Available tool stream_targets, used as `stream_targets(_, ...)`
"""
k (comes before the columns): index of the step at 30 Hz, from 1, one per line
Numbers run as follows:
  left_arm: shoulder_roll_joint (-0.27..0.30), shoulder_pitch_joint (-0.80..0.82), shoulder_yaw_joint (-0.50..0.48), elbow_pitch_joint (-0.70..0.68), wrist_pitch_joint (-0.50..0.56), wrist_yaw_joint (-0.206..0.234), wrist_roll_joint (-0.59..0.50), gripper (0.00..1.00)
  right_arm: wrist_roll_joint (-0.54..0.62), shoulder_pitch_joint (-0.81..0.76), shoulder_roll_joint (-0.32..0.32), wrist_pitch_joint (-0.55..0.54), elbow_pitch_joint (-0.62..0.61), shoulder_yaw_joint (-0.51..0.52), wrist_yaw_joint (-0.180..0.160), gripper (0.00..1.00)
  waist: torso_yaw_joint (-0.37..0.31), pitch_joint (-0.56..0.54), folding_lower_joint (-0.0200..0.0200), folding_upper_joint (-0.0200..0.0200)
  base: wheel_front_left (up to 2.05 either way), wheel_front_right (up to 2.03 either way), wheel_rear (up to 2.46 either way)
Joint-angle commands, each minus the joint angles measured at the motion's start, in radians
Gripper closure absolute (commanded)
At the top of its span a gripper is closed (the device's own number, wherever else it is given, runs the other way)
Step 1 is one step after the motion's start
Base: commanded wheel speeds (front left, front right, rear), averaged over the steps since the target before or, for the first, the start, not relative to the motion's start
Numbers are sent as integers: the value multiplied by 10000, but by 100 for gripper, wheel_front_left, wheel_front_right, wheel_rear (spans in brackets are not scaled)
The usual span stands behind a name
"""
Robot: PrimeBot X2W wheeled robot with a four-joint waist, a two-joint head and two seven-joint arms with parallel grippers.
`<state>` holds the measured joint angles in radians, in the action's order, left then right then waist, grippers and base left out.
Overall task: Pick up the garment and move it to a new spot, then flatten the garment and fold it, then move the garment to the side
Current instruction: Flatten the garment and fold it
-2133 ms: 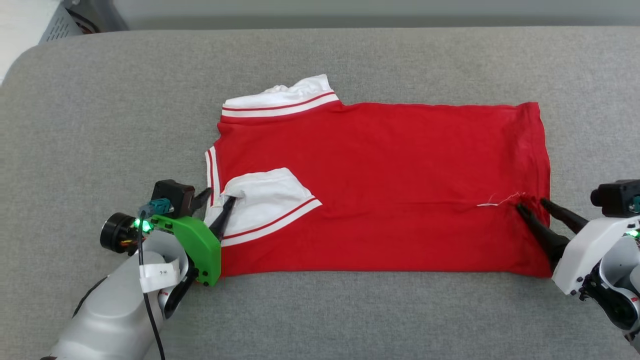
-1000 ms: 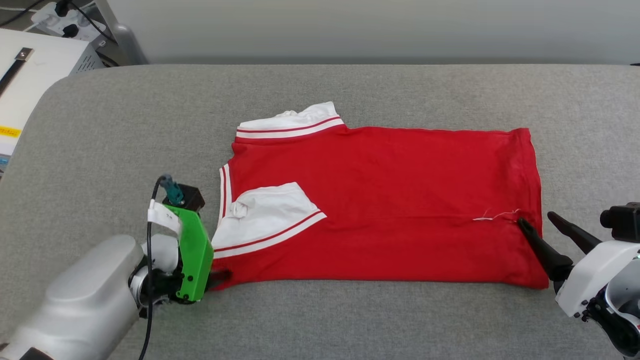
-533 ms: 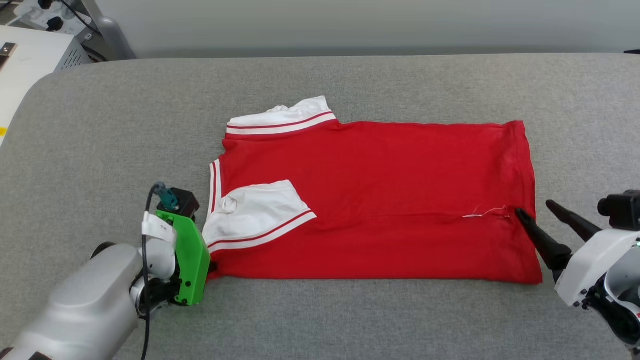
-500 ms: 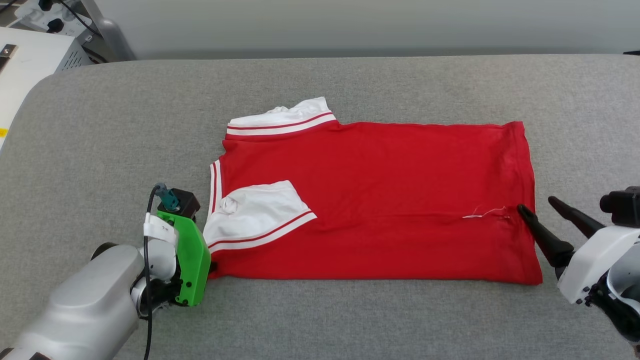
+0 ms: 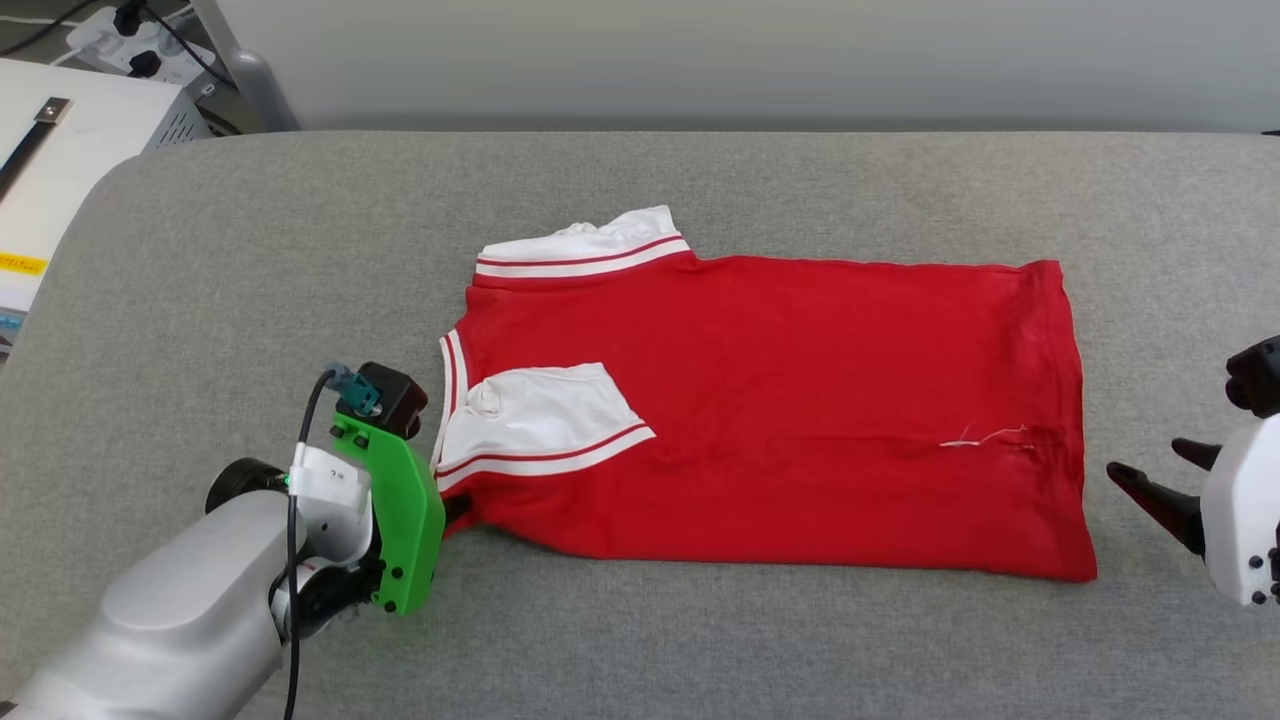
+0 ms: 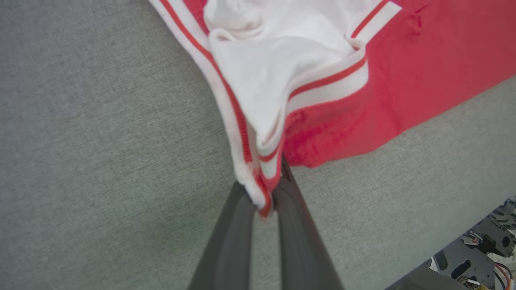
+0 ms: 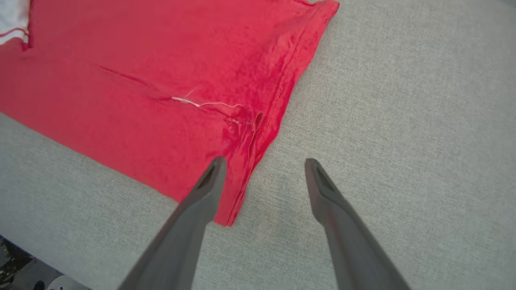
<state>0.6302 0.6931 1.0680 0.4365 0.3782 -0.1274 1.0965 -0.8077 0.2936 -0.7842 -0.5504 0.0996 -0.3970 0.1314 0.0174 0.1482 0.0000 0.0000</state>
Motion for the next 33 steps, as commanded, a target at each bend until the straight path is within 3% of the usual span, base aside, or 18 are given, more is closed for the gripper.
stream_targets(1, 55, -136, -7, -116, -89, 70, -72, 100, -97, 91, 22, -270, 20, -32, -7, 0, 38, 65, 0, 0, 0, 0, 0)
stream_targets(7, 117, -74, -43, -495, -195, 232, -175, 100, -131, 124, 590, -899, 652, -122, -7, 0, 147, 360, 0, 0, 0, 0, 0)
stream_targets(13, 168, -5, -101, -674, -370, 332, -264, 100, -108, 192, 1638, -486, 2199, -433, -7, 0, 243, 808, 0, 0, 0, 0, 0)
stream_targets(17, 213, -138, -75, -639, -460, 349, -263, 100, -150, 108, 1938, -358, 2826, -930, -7, 0, 224, 854, 0, 0, 0, 0, 0)
stream_targets(20, 246, -321, -77, -561, -550, 358, -183, 100, -203, 174, 1913, 73, 2926, -1183, -7, 100, 161, 723, 0, 0, 0, 0, 0)
stream_targets(27, 396, -802, -230, -627, -932, 422, 100, 100, -285, 237, 1286, 1412, 2382, -1267, -7, 100, 75, -30, 0, 0, 0, 0, 0)
stream_targets(33, 1039, -1395, -357, -1648, -950, 739, 426, 100, -459, -799, 509, 1835, 975, -778, -7, 100, 77, -629, 0, 0, 0, 0, 0)
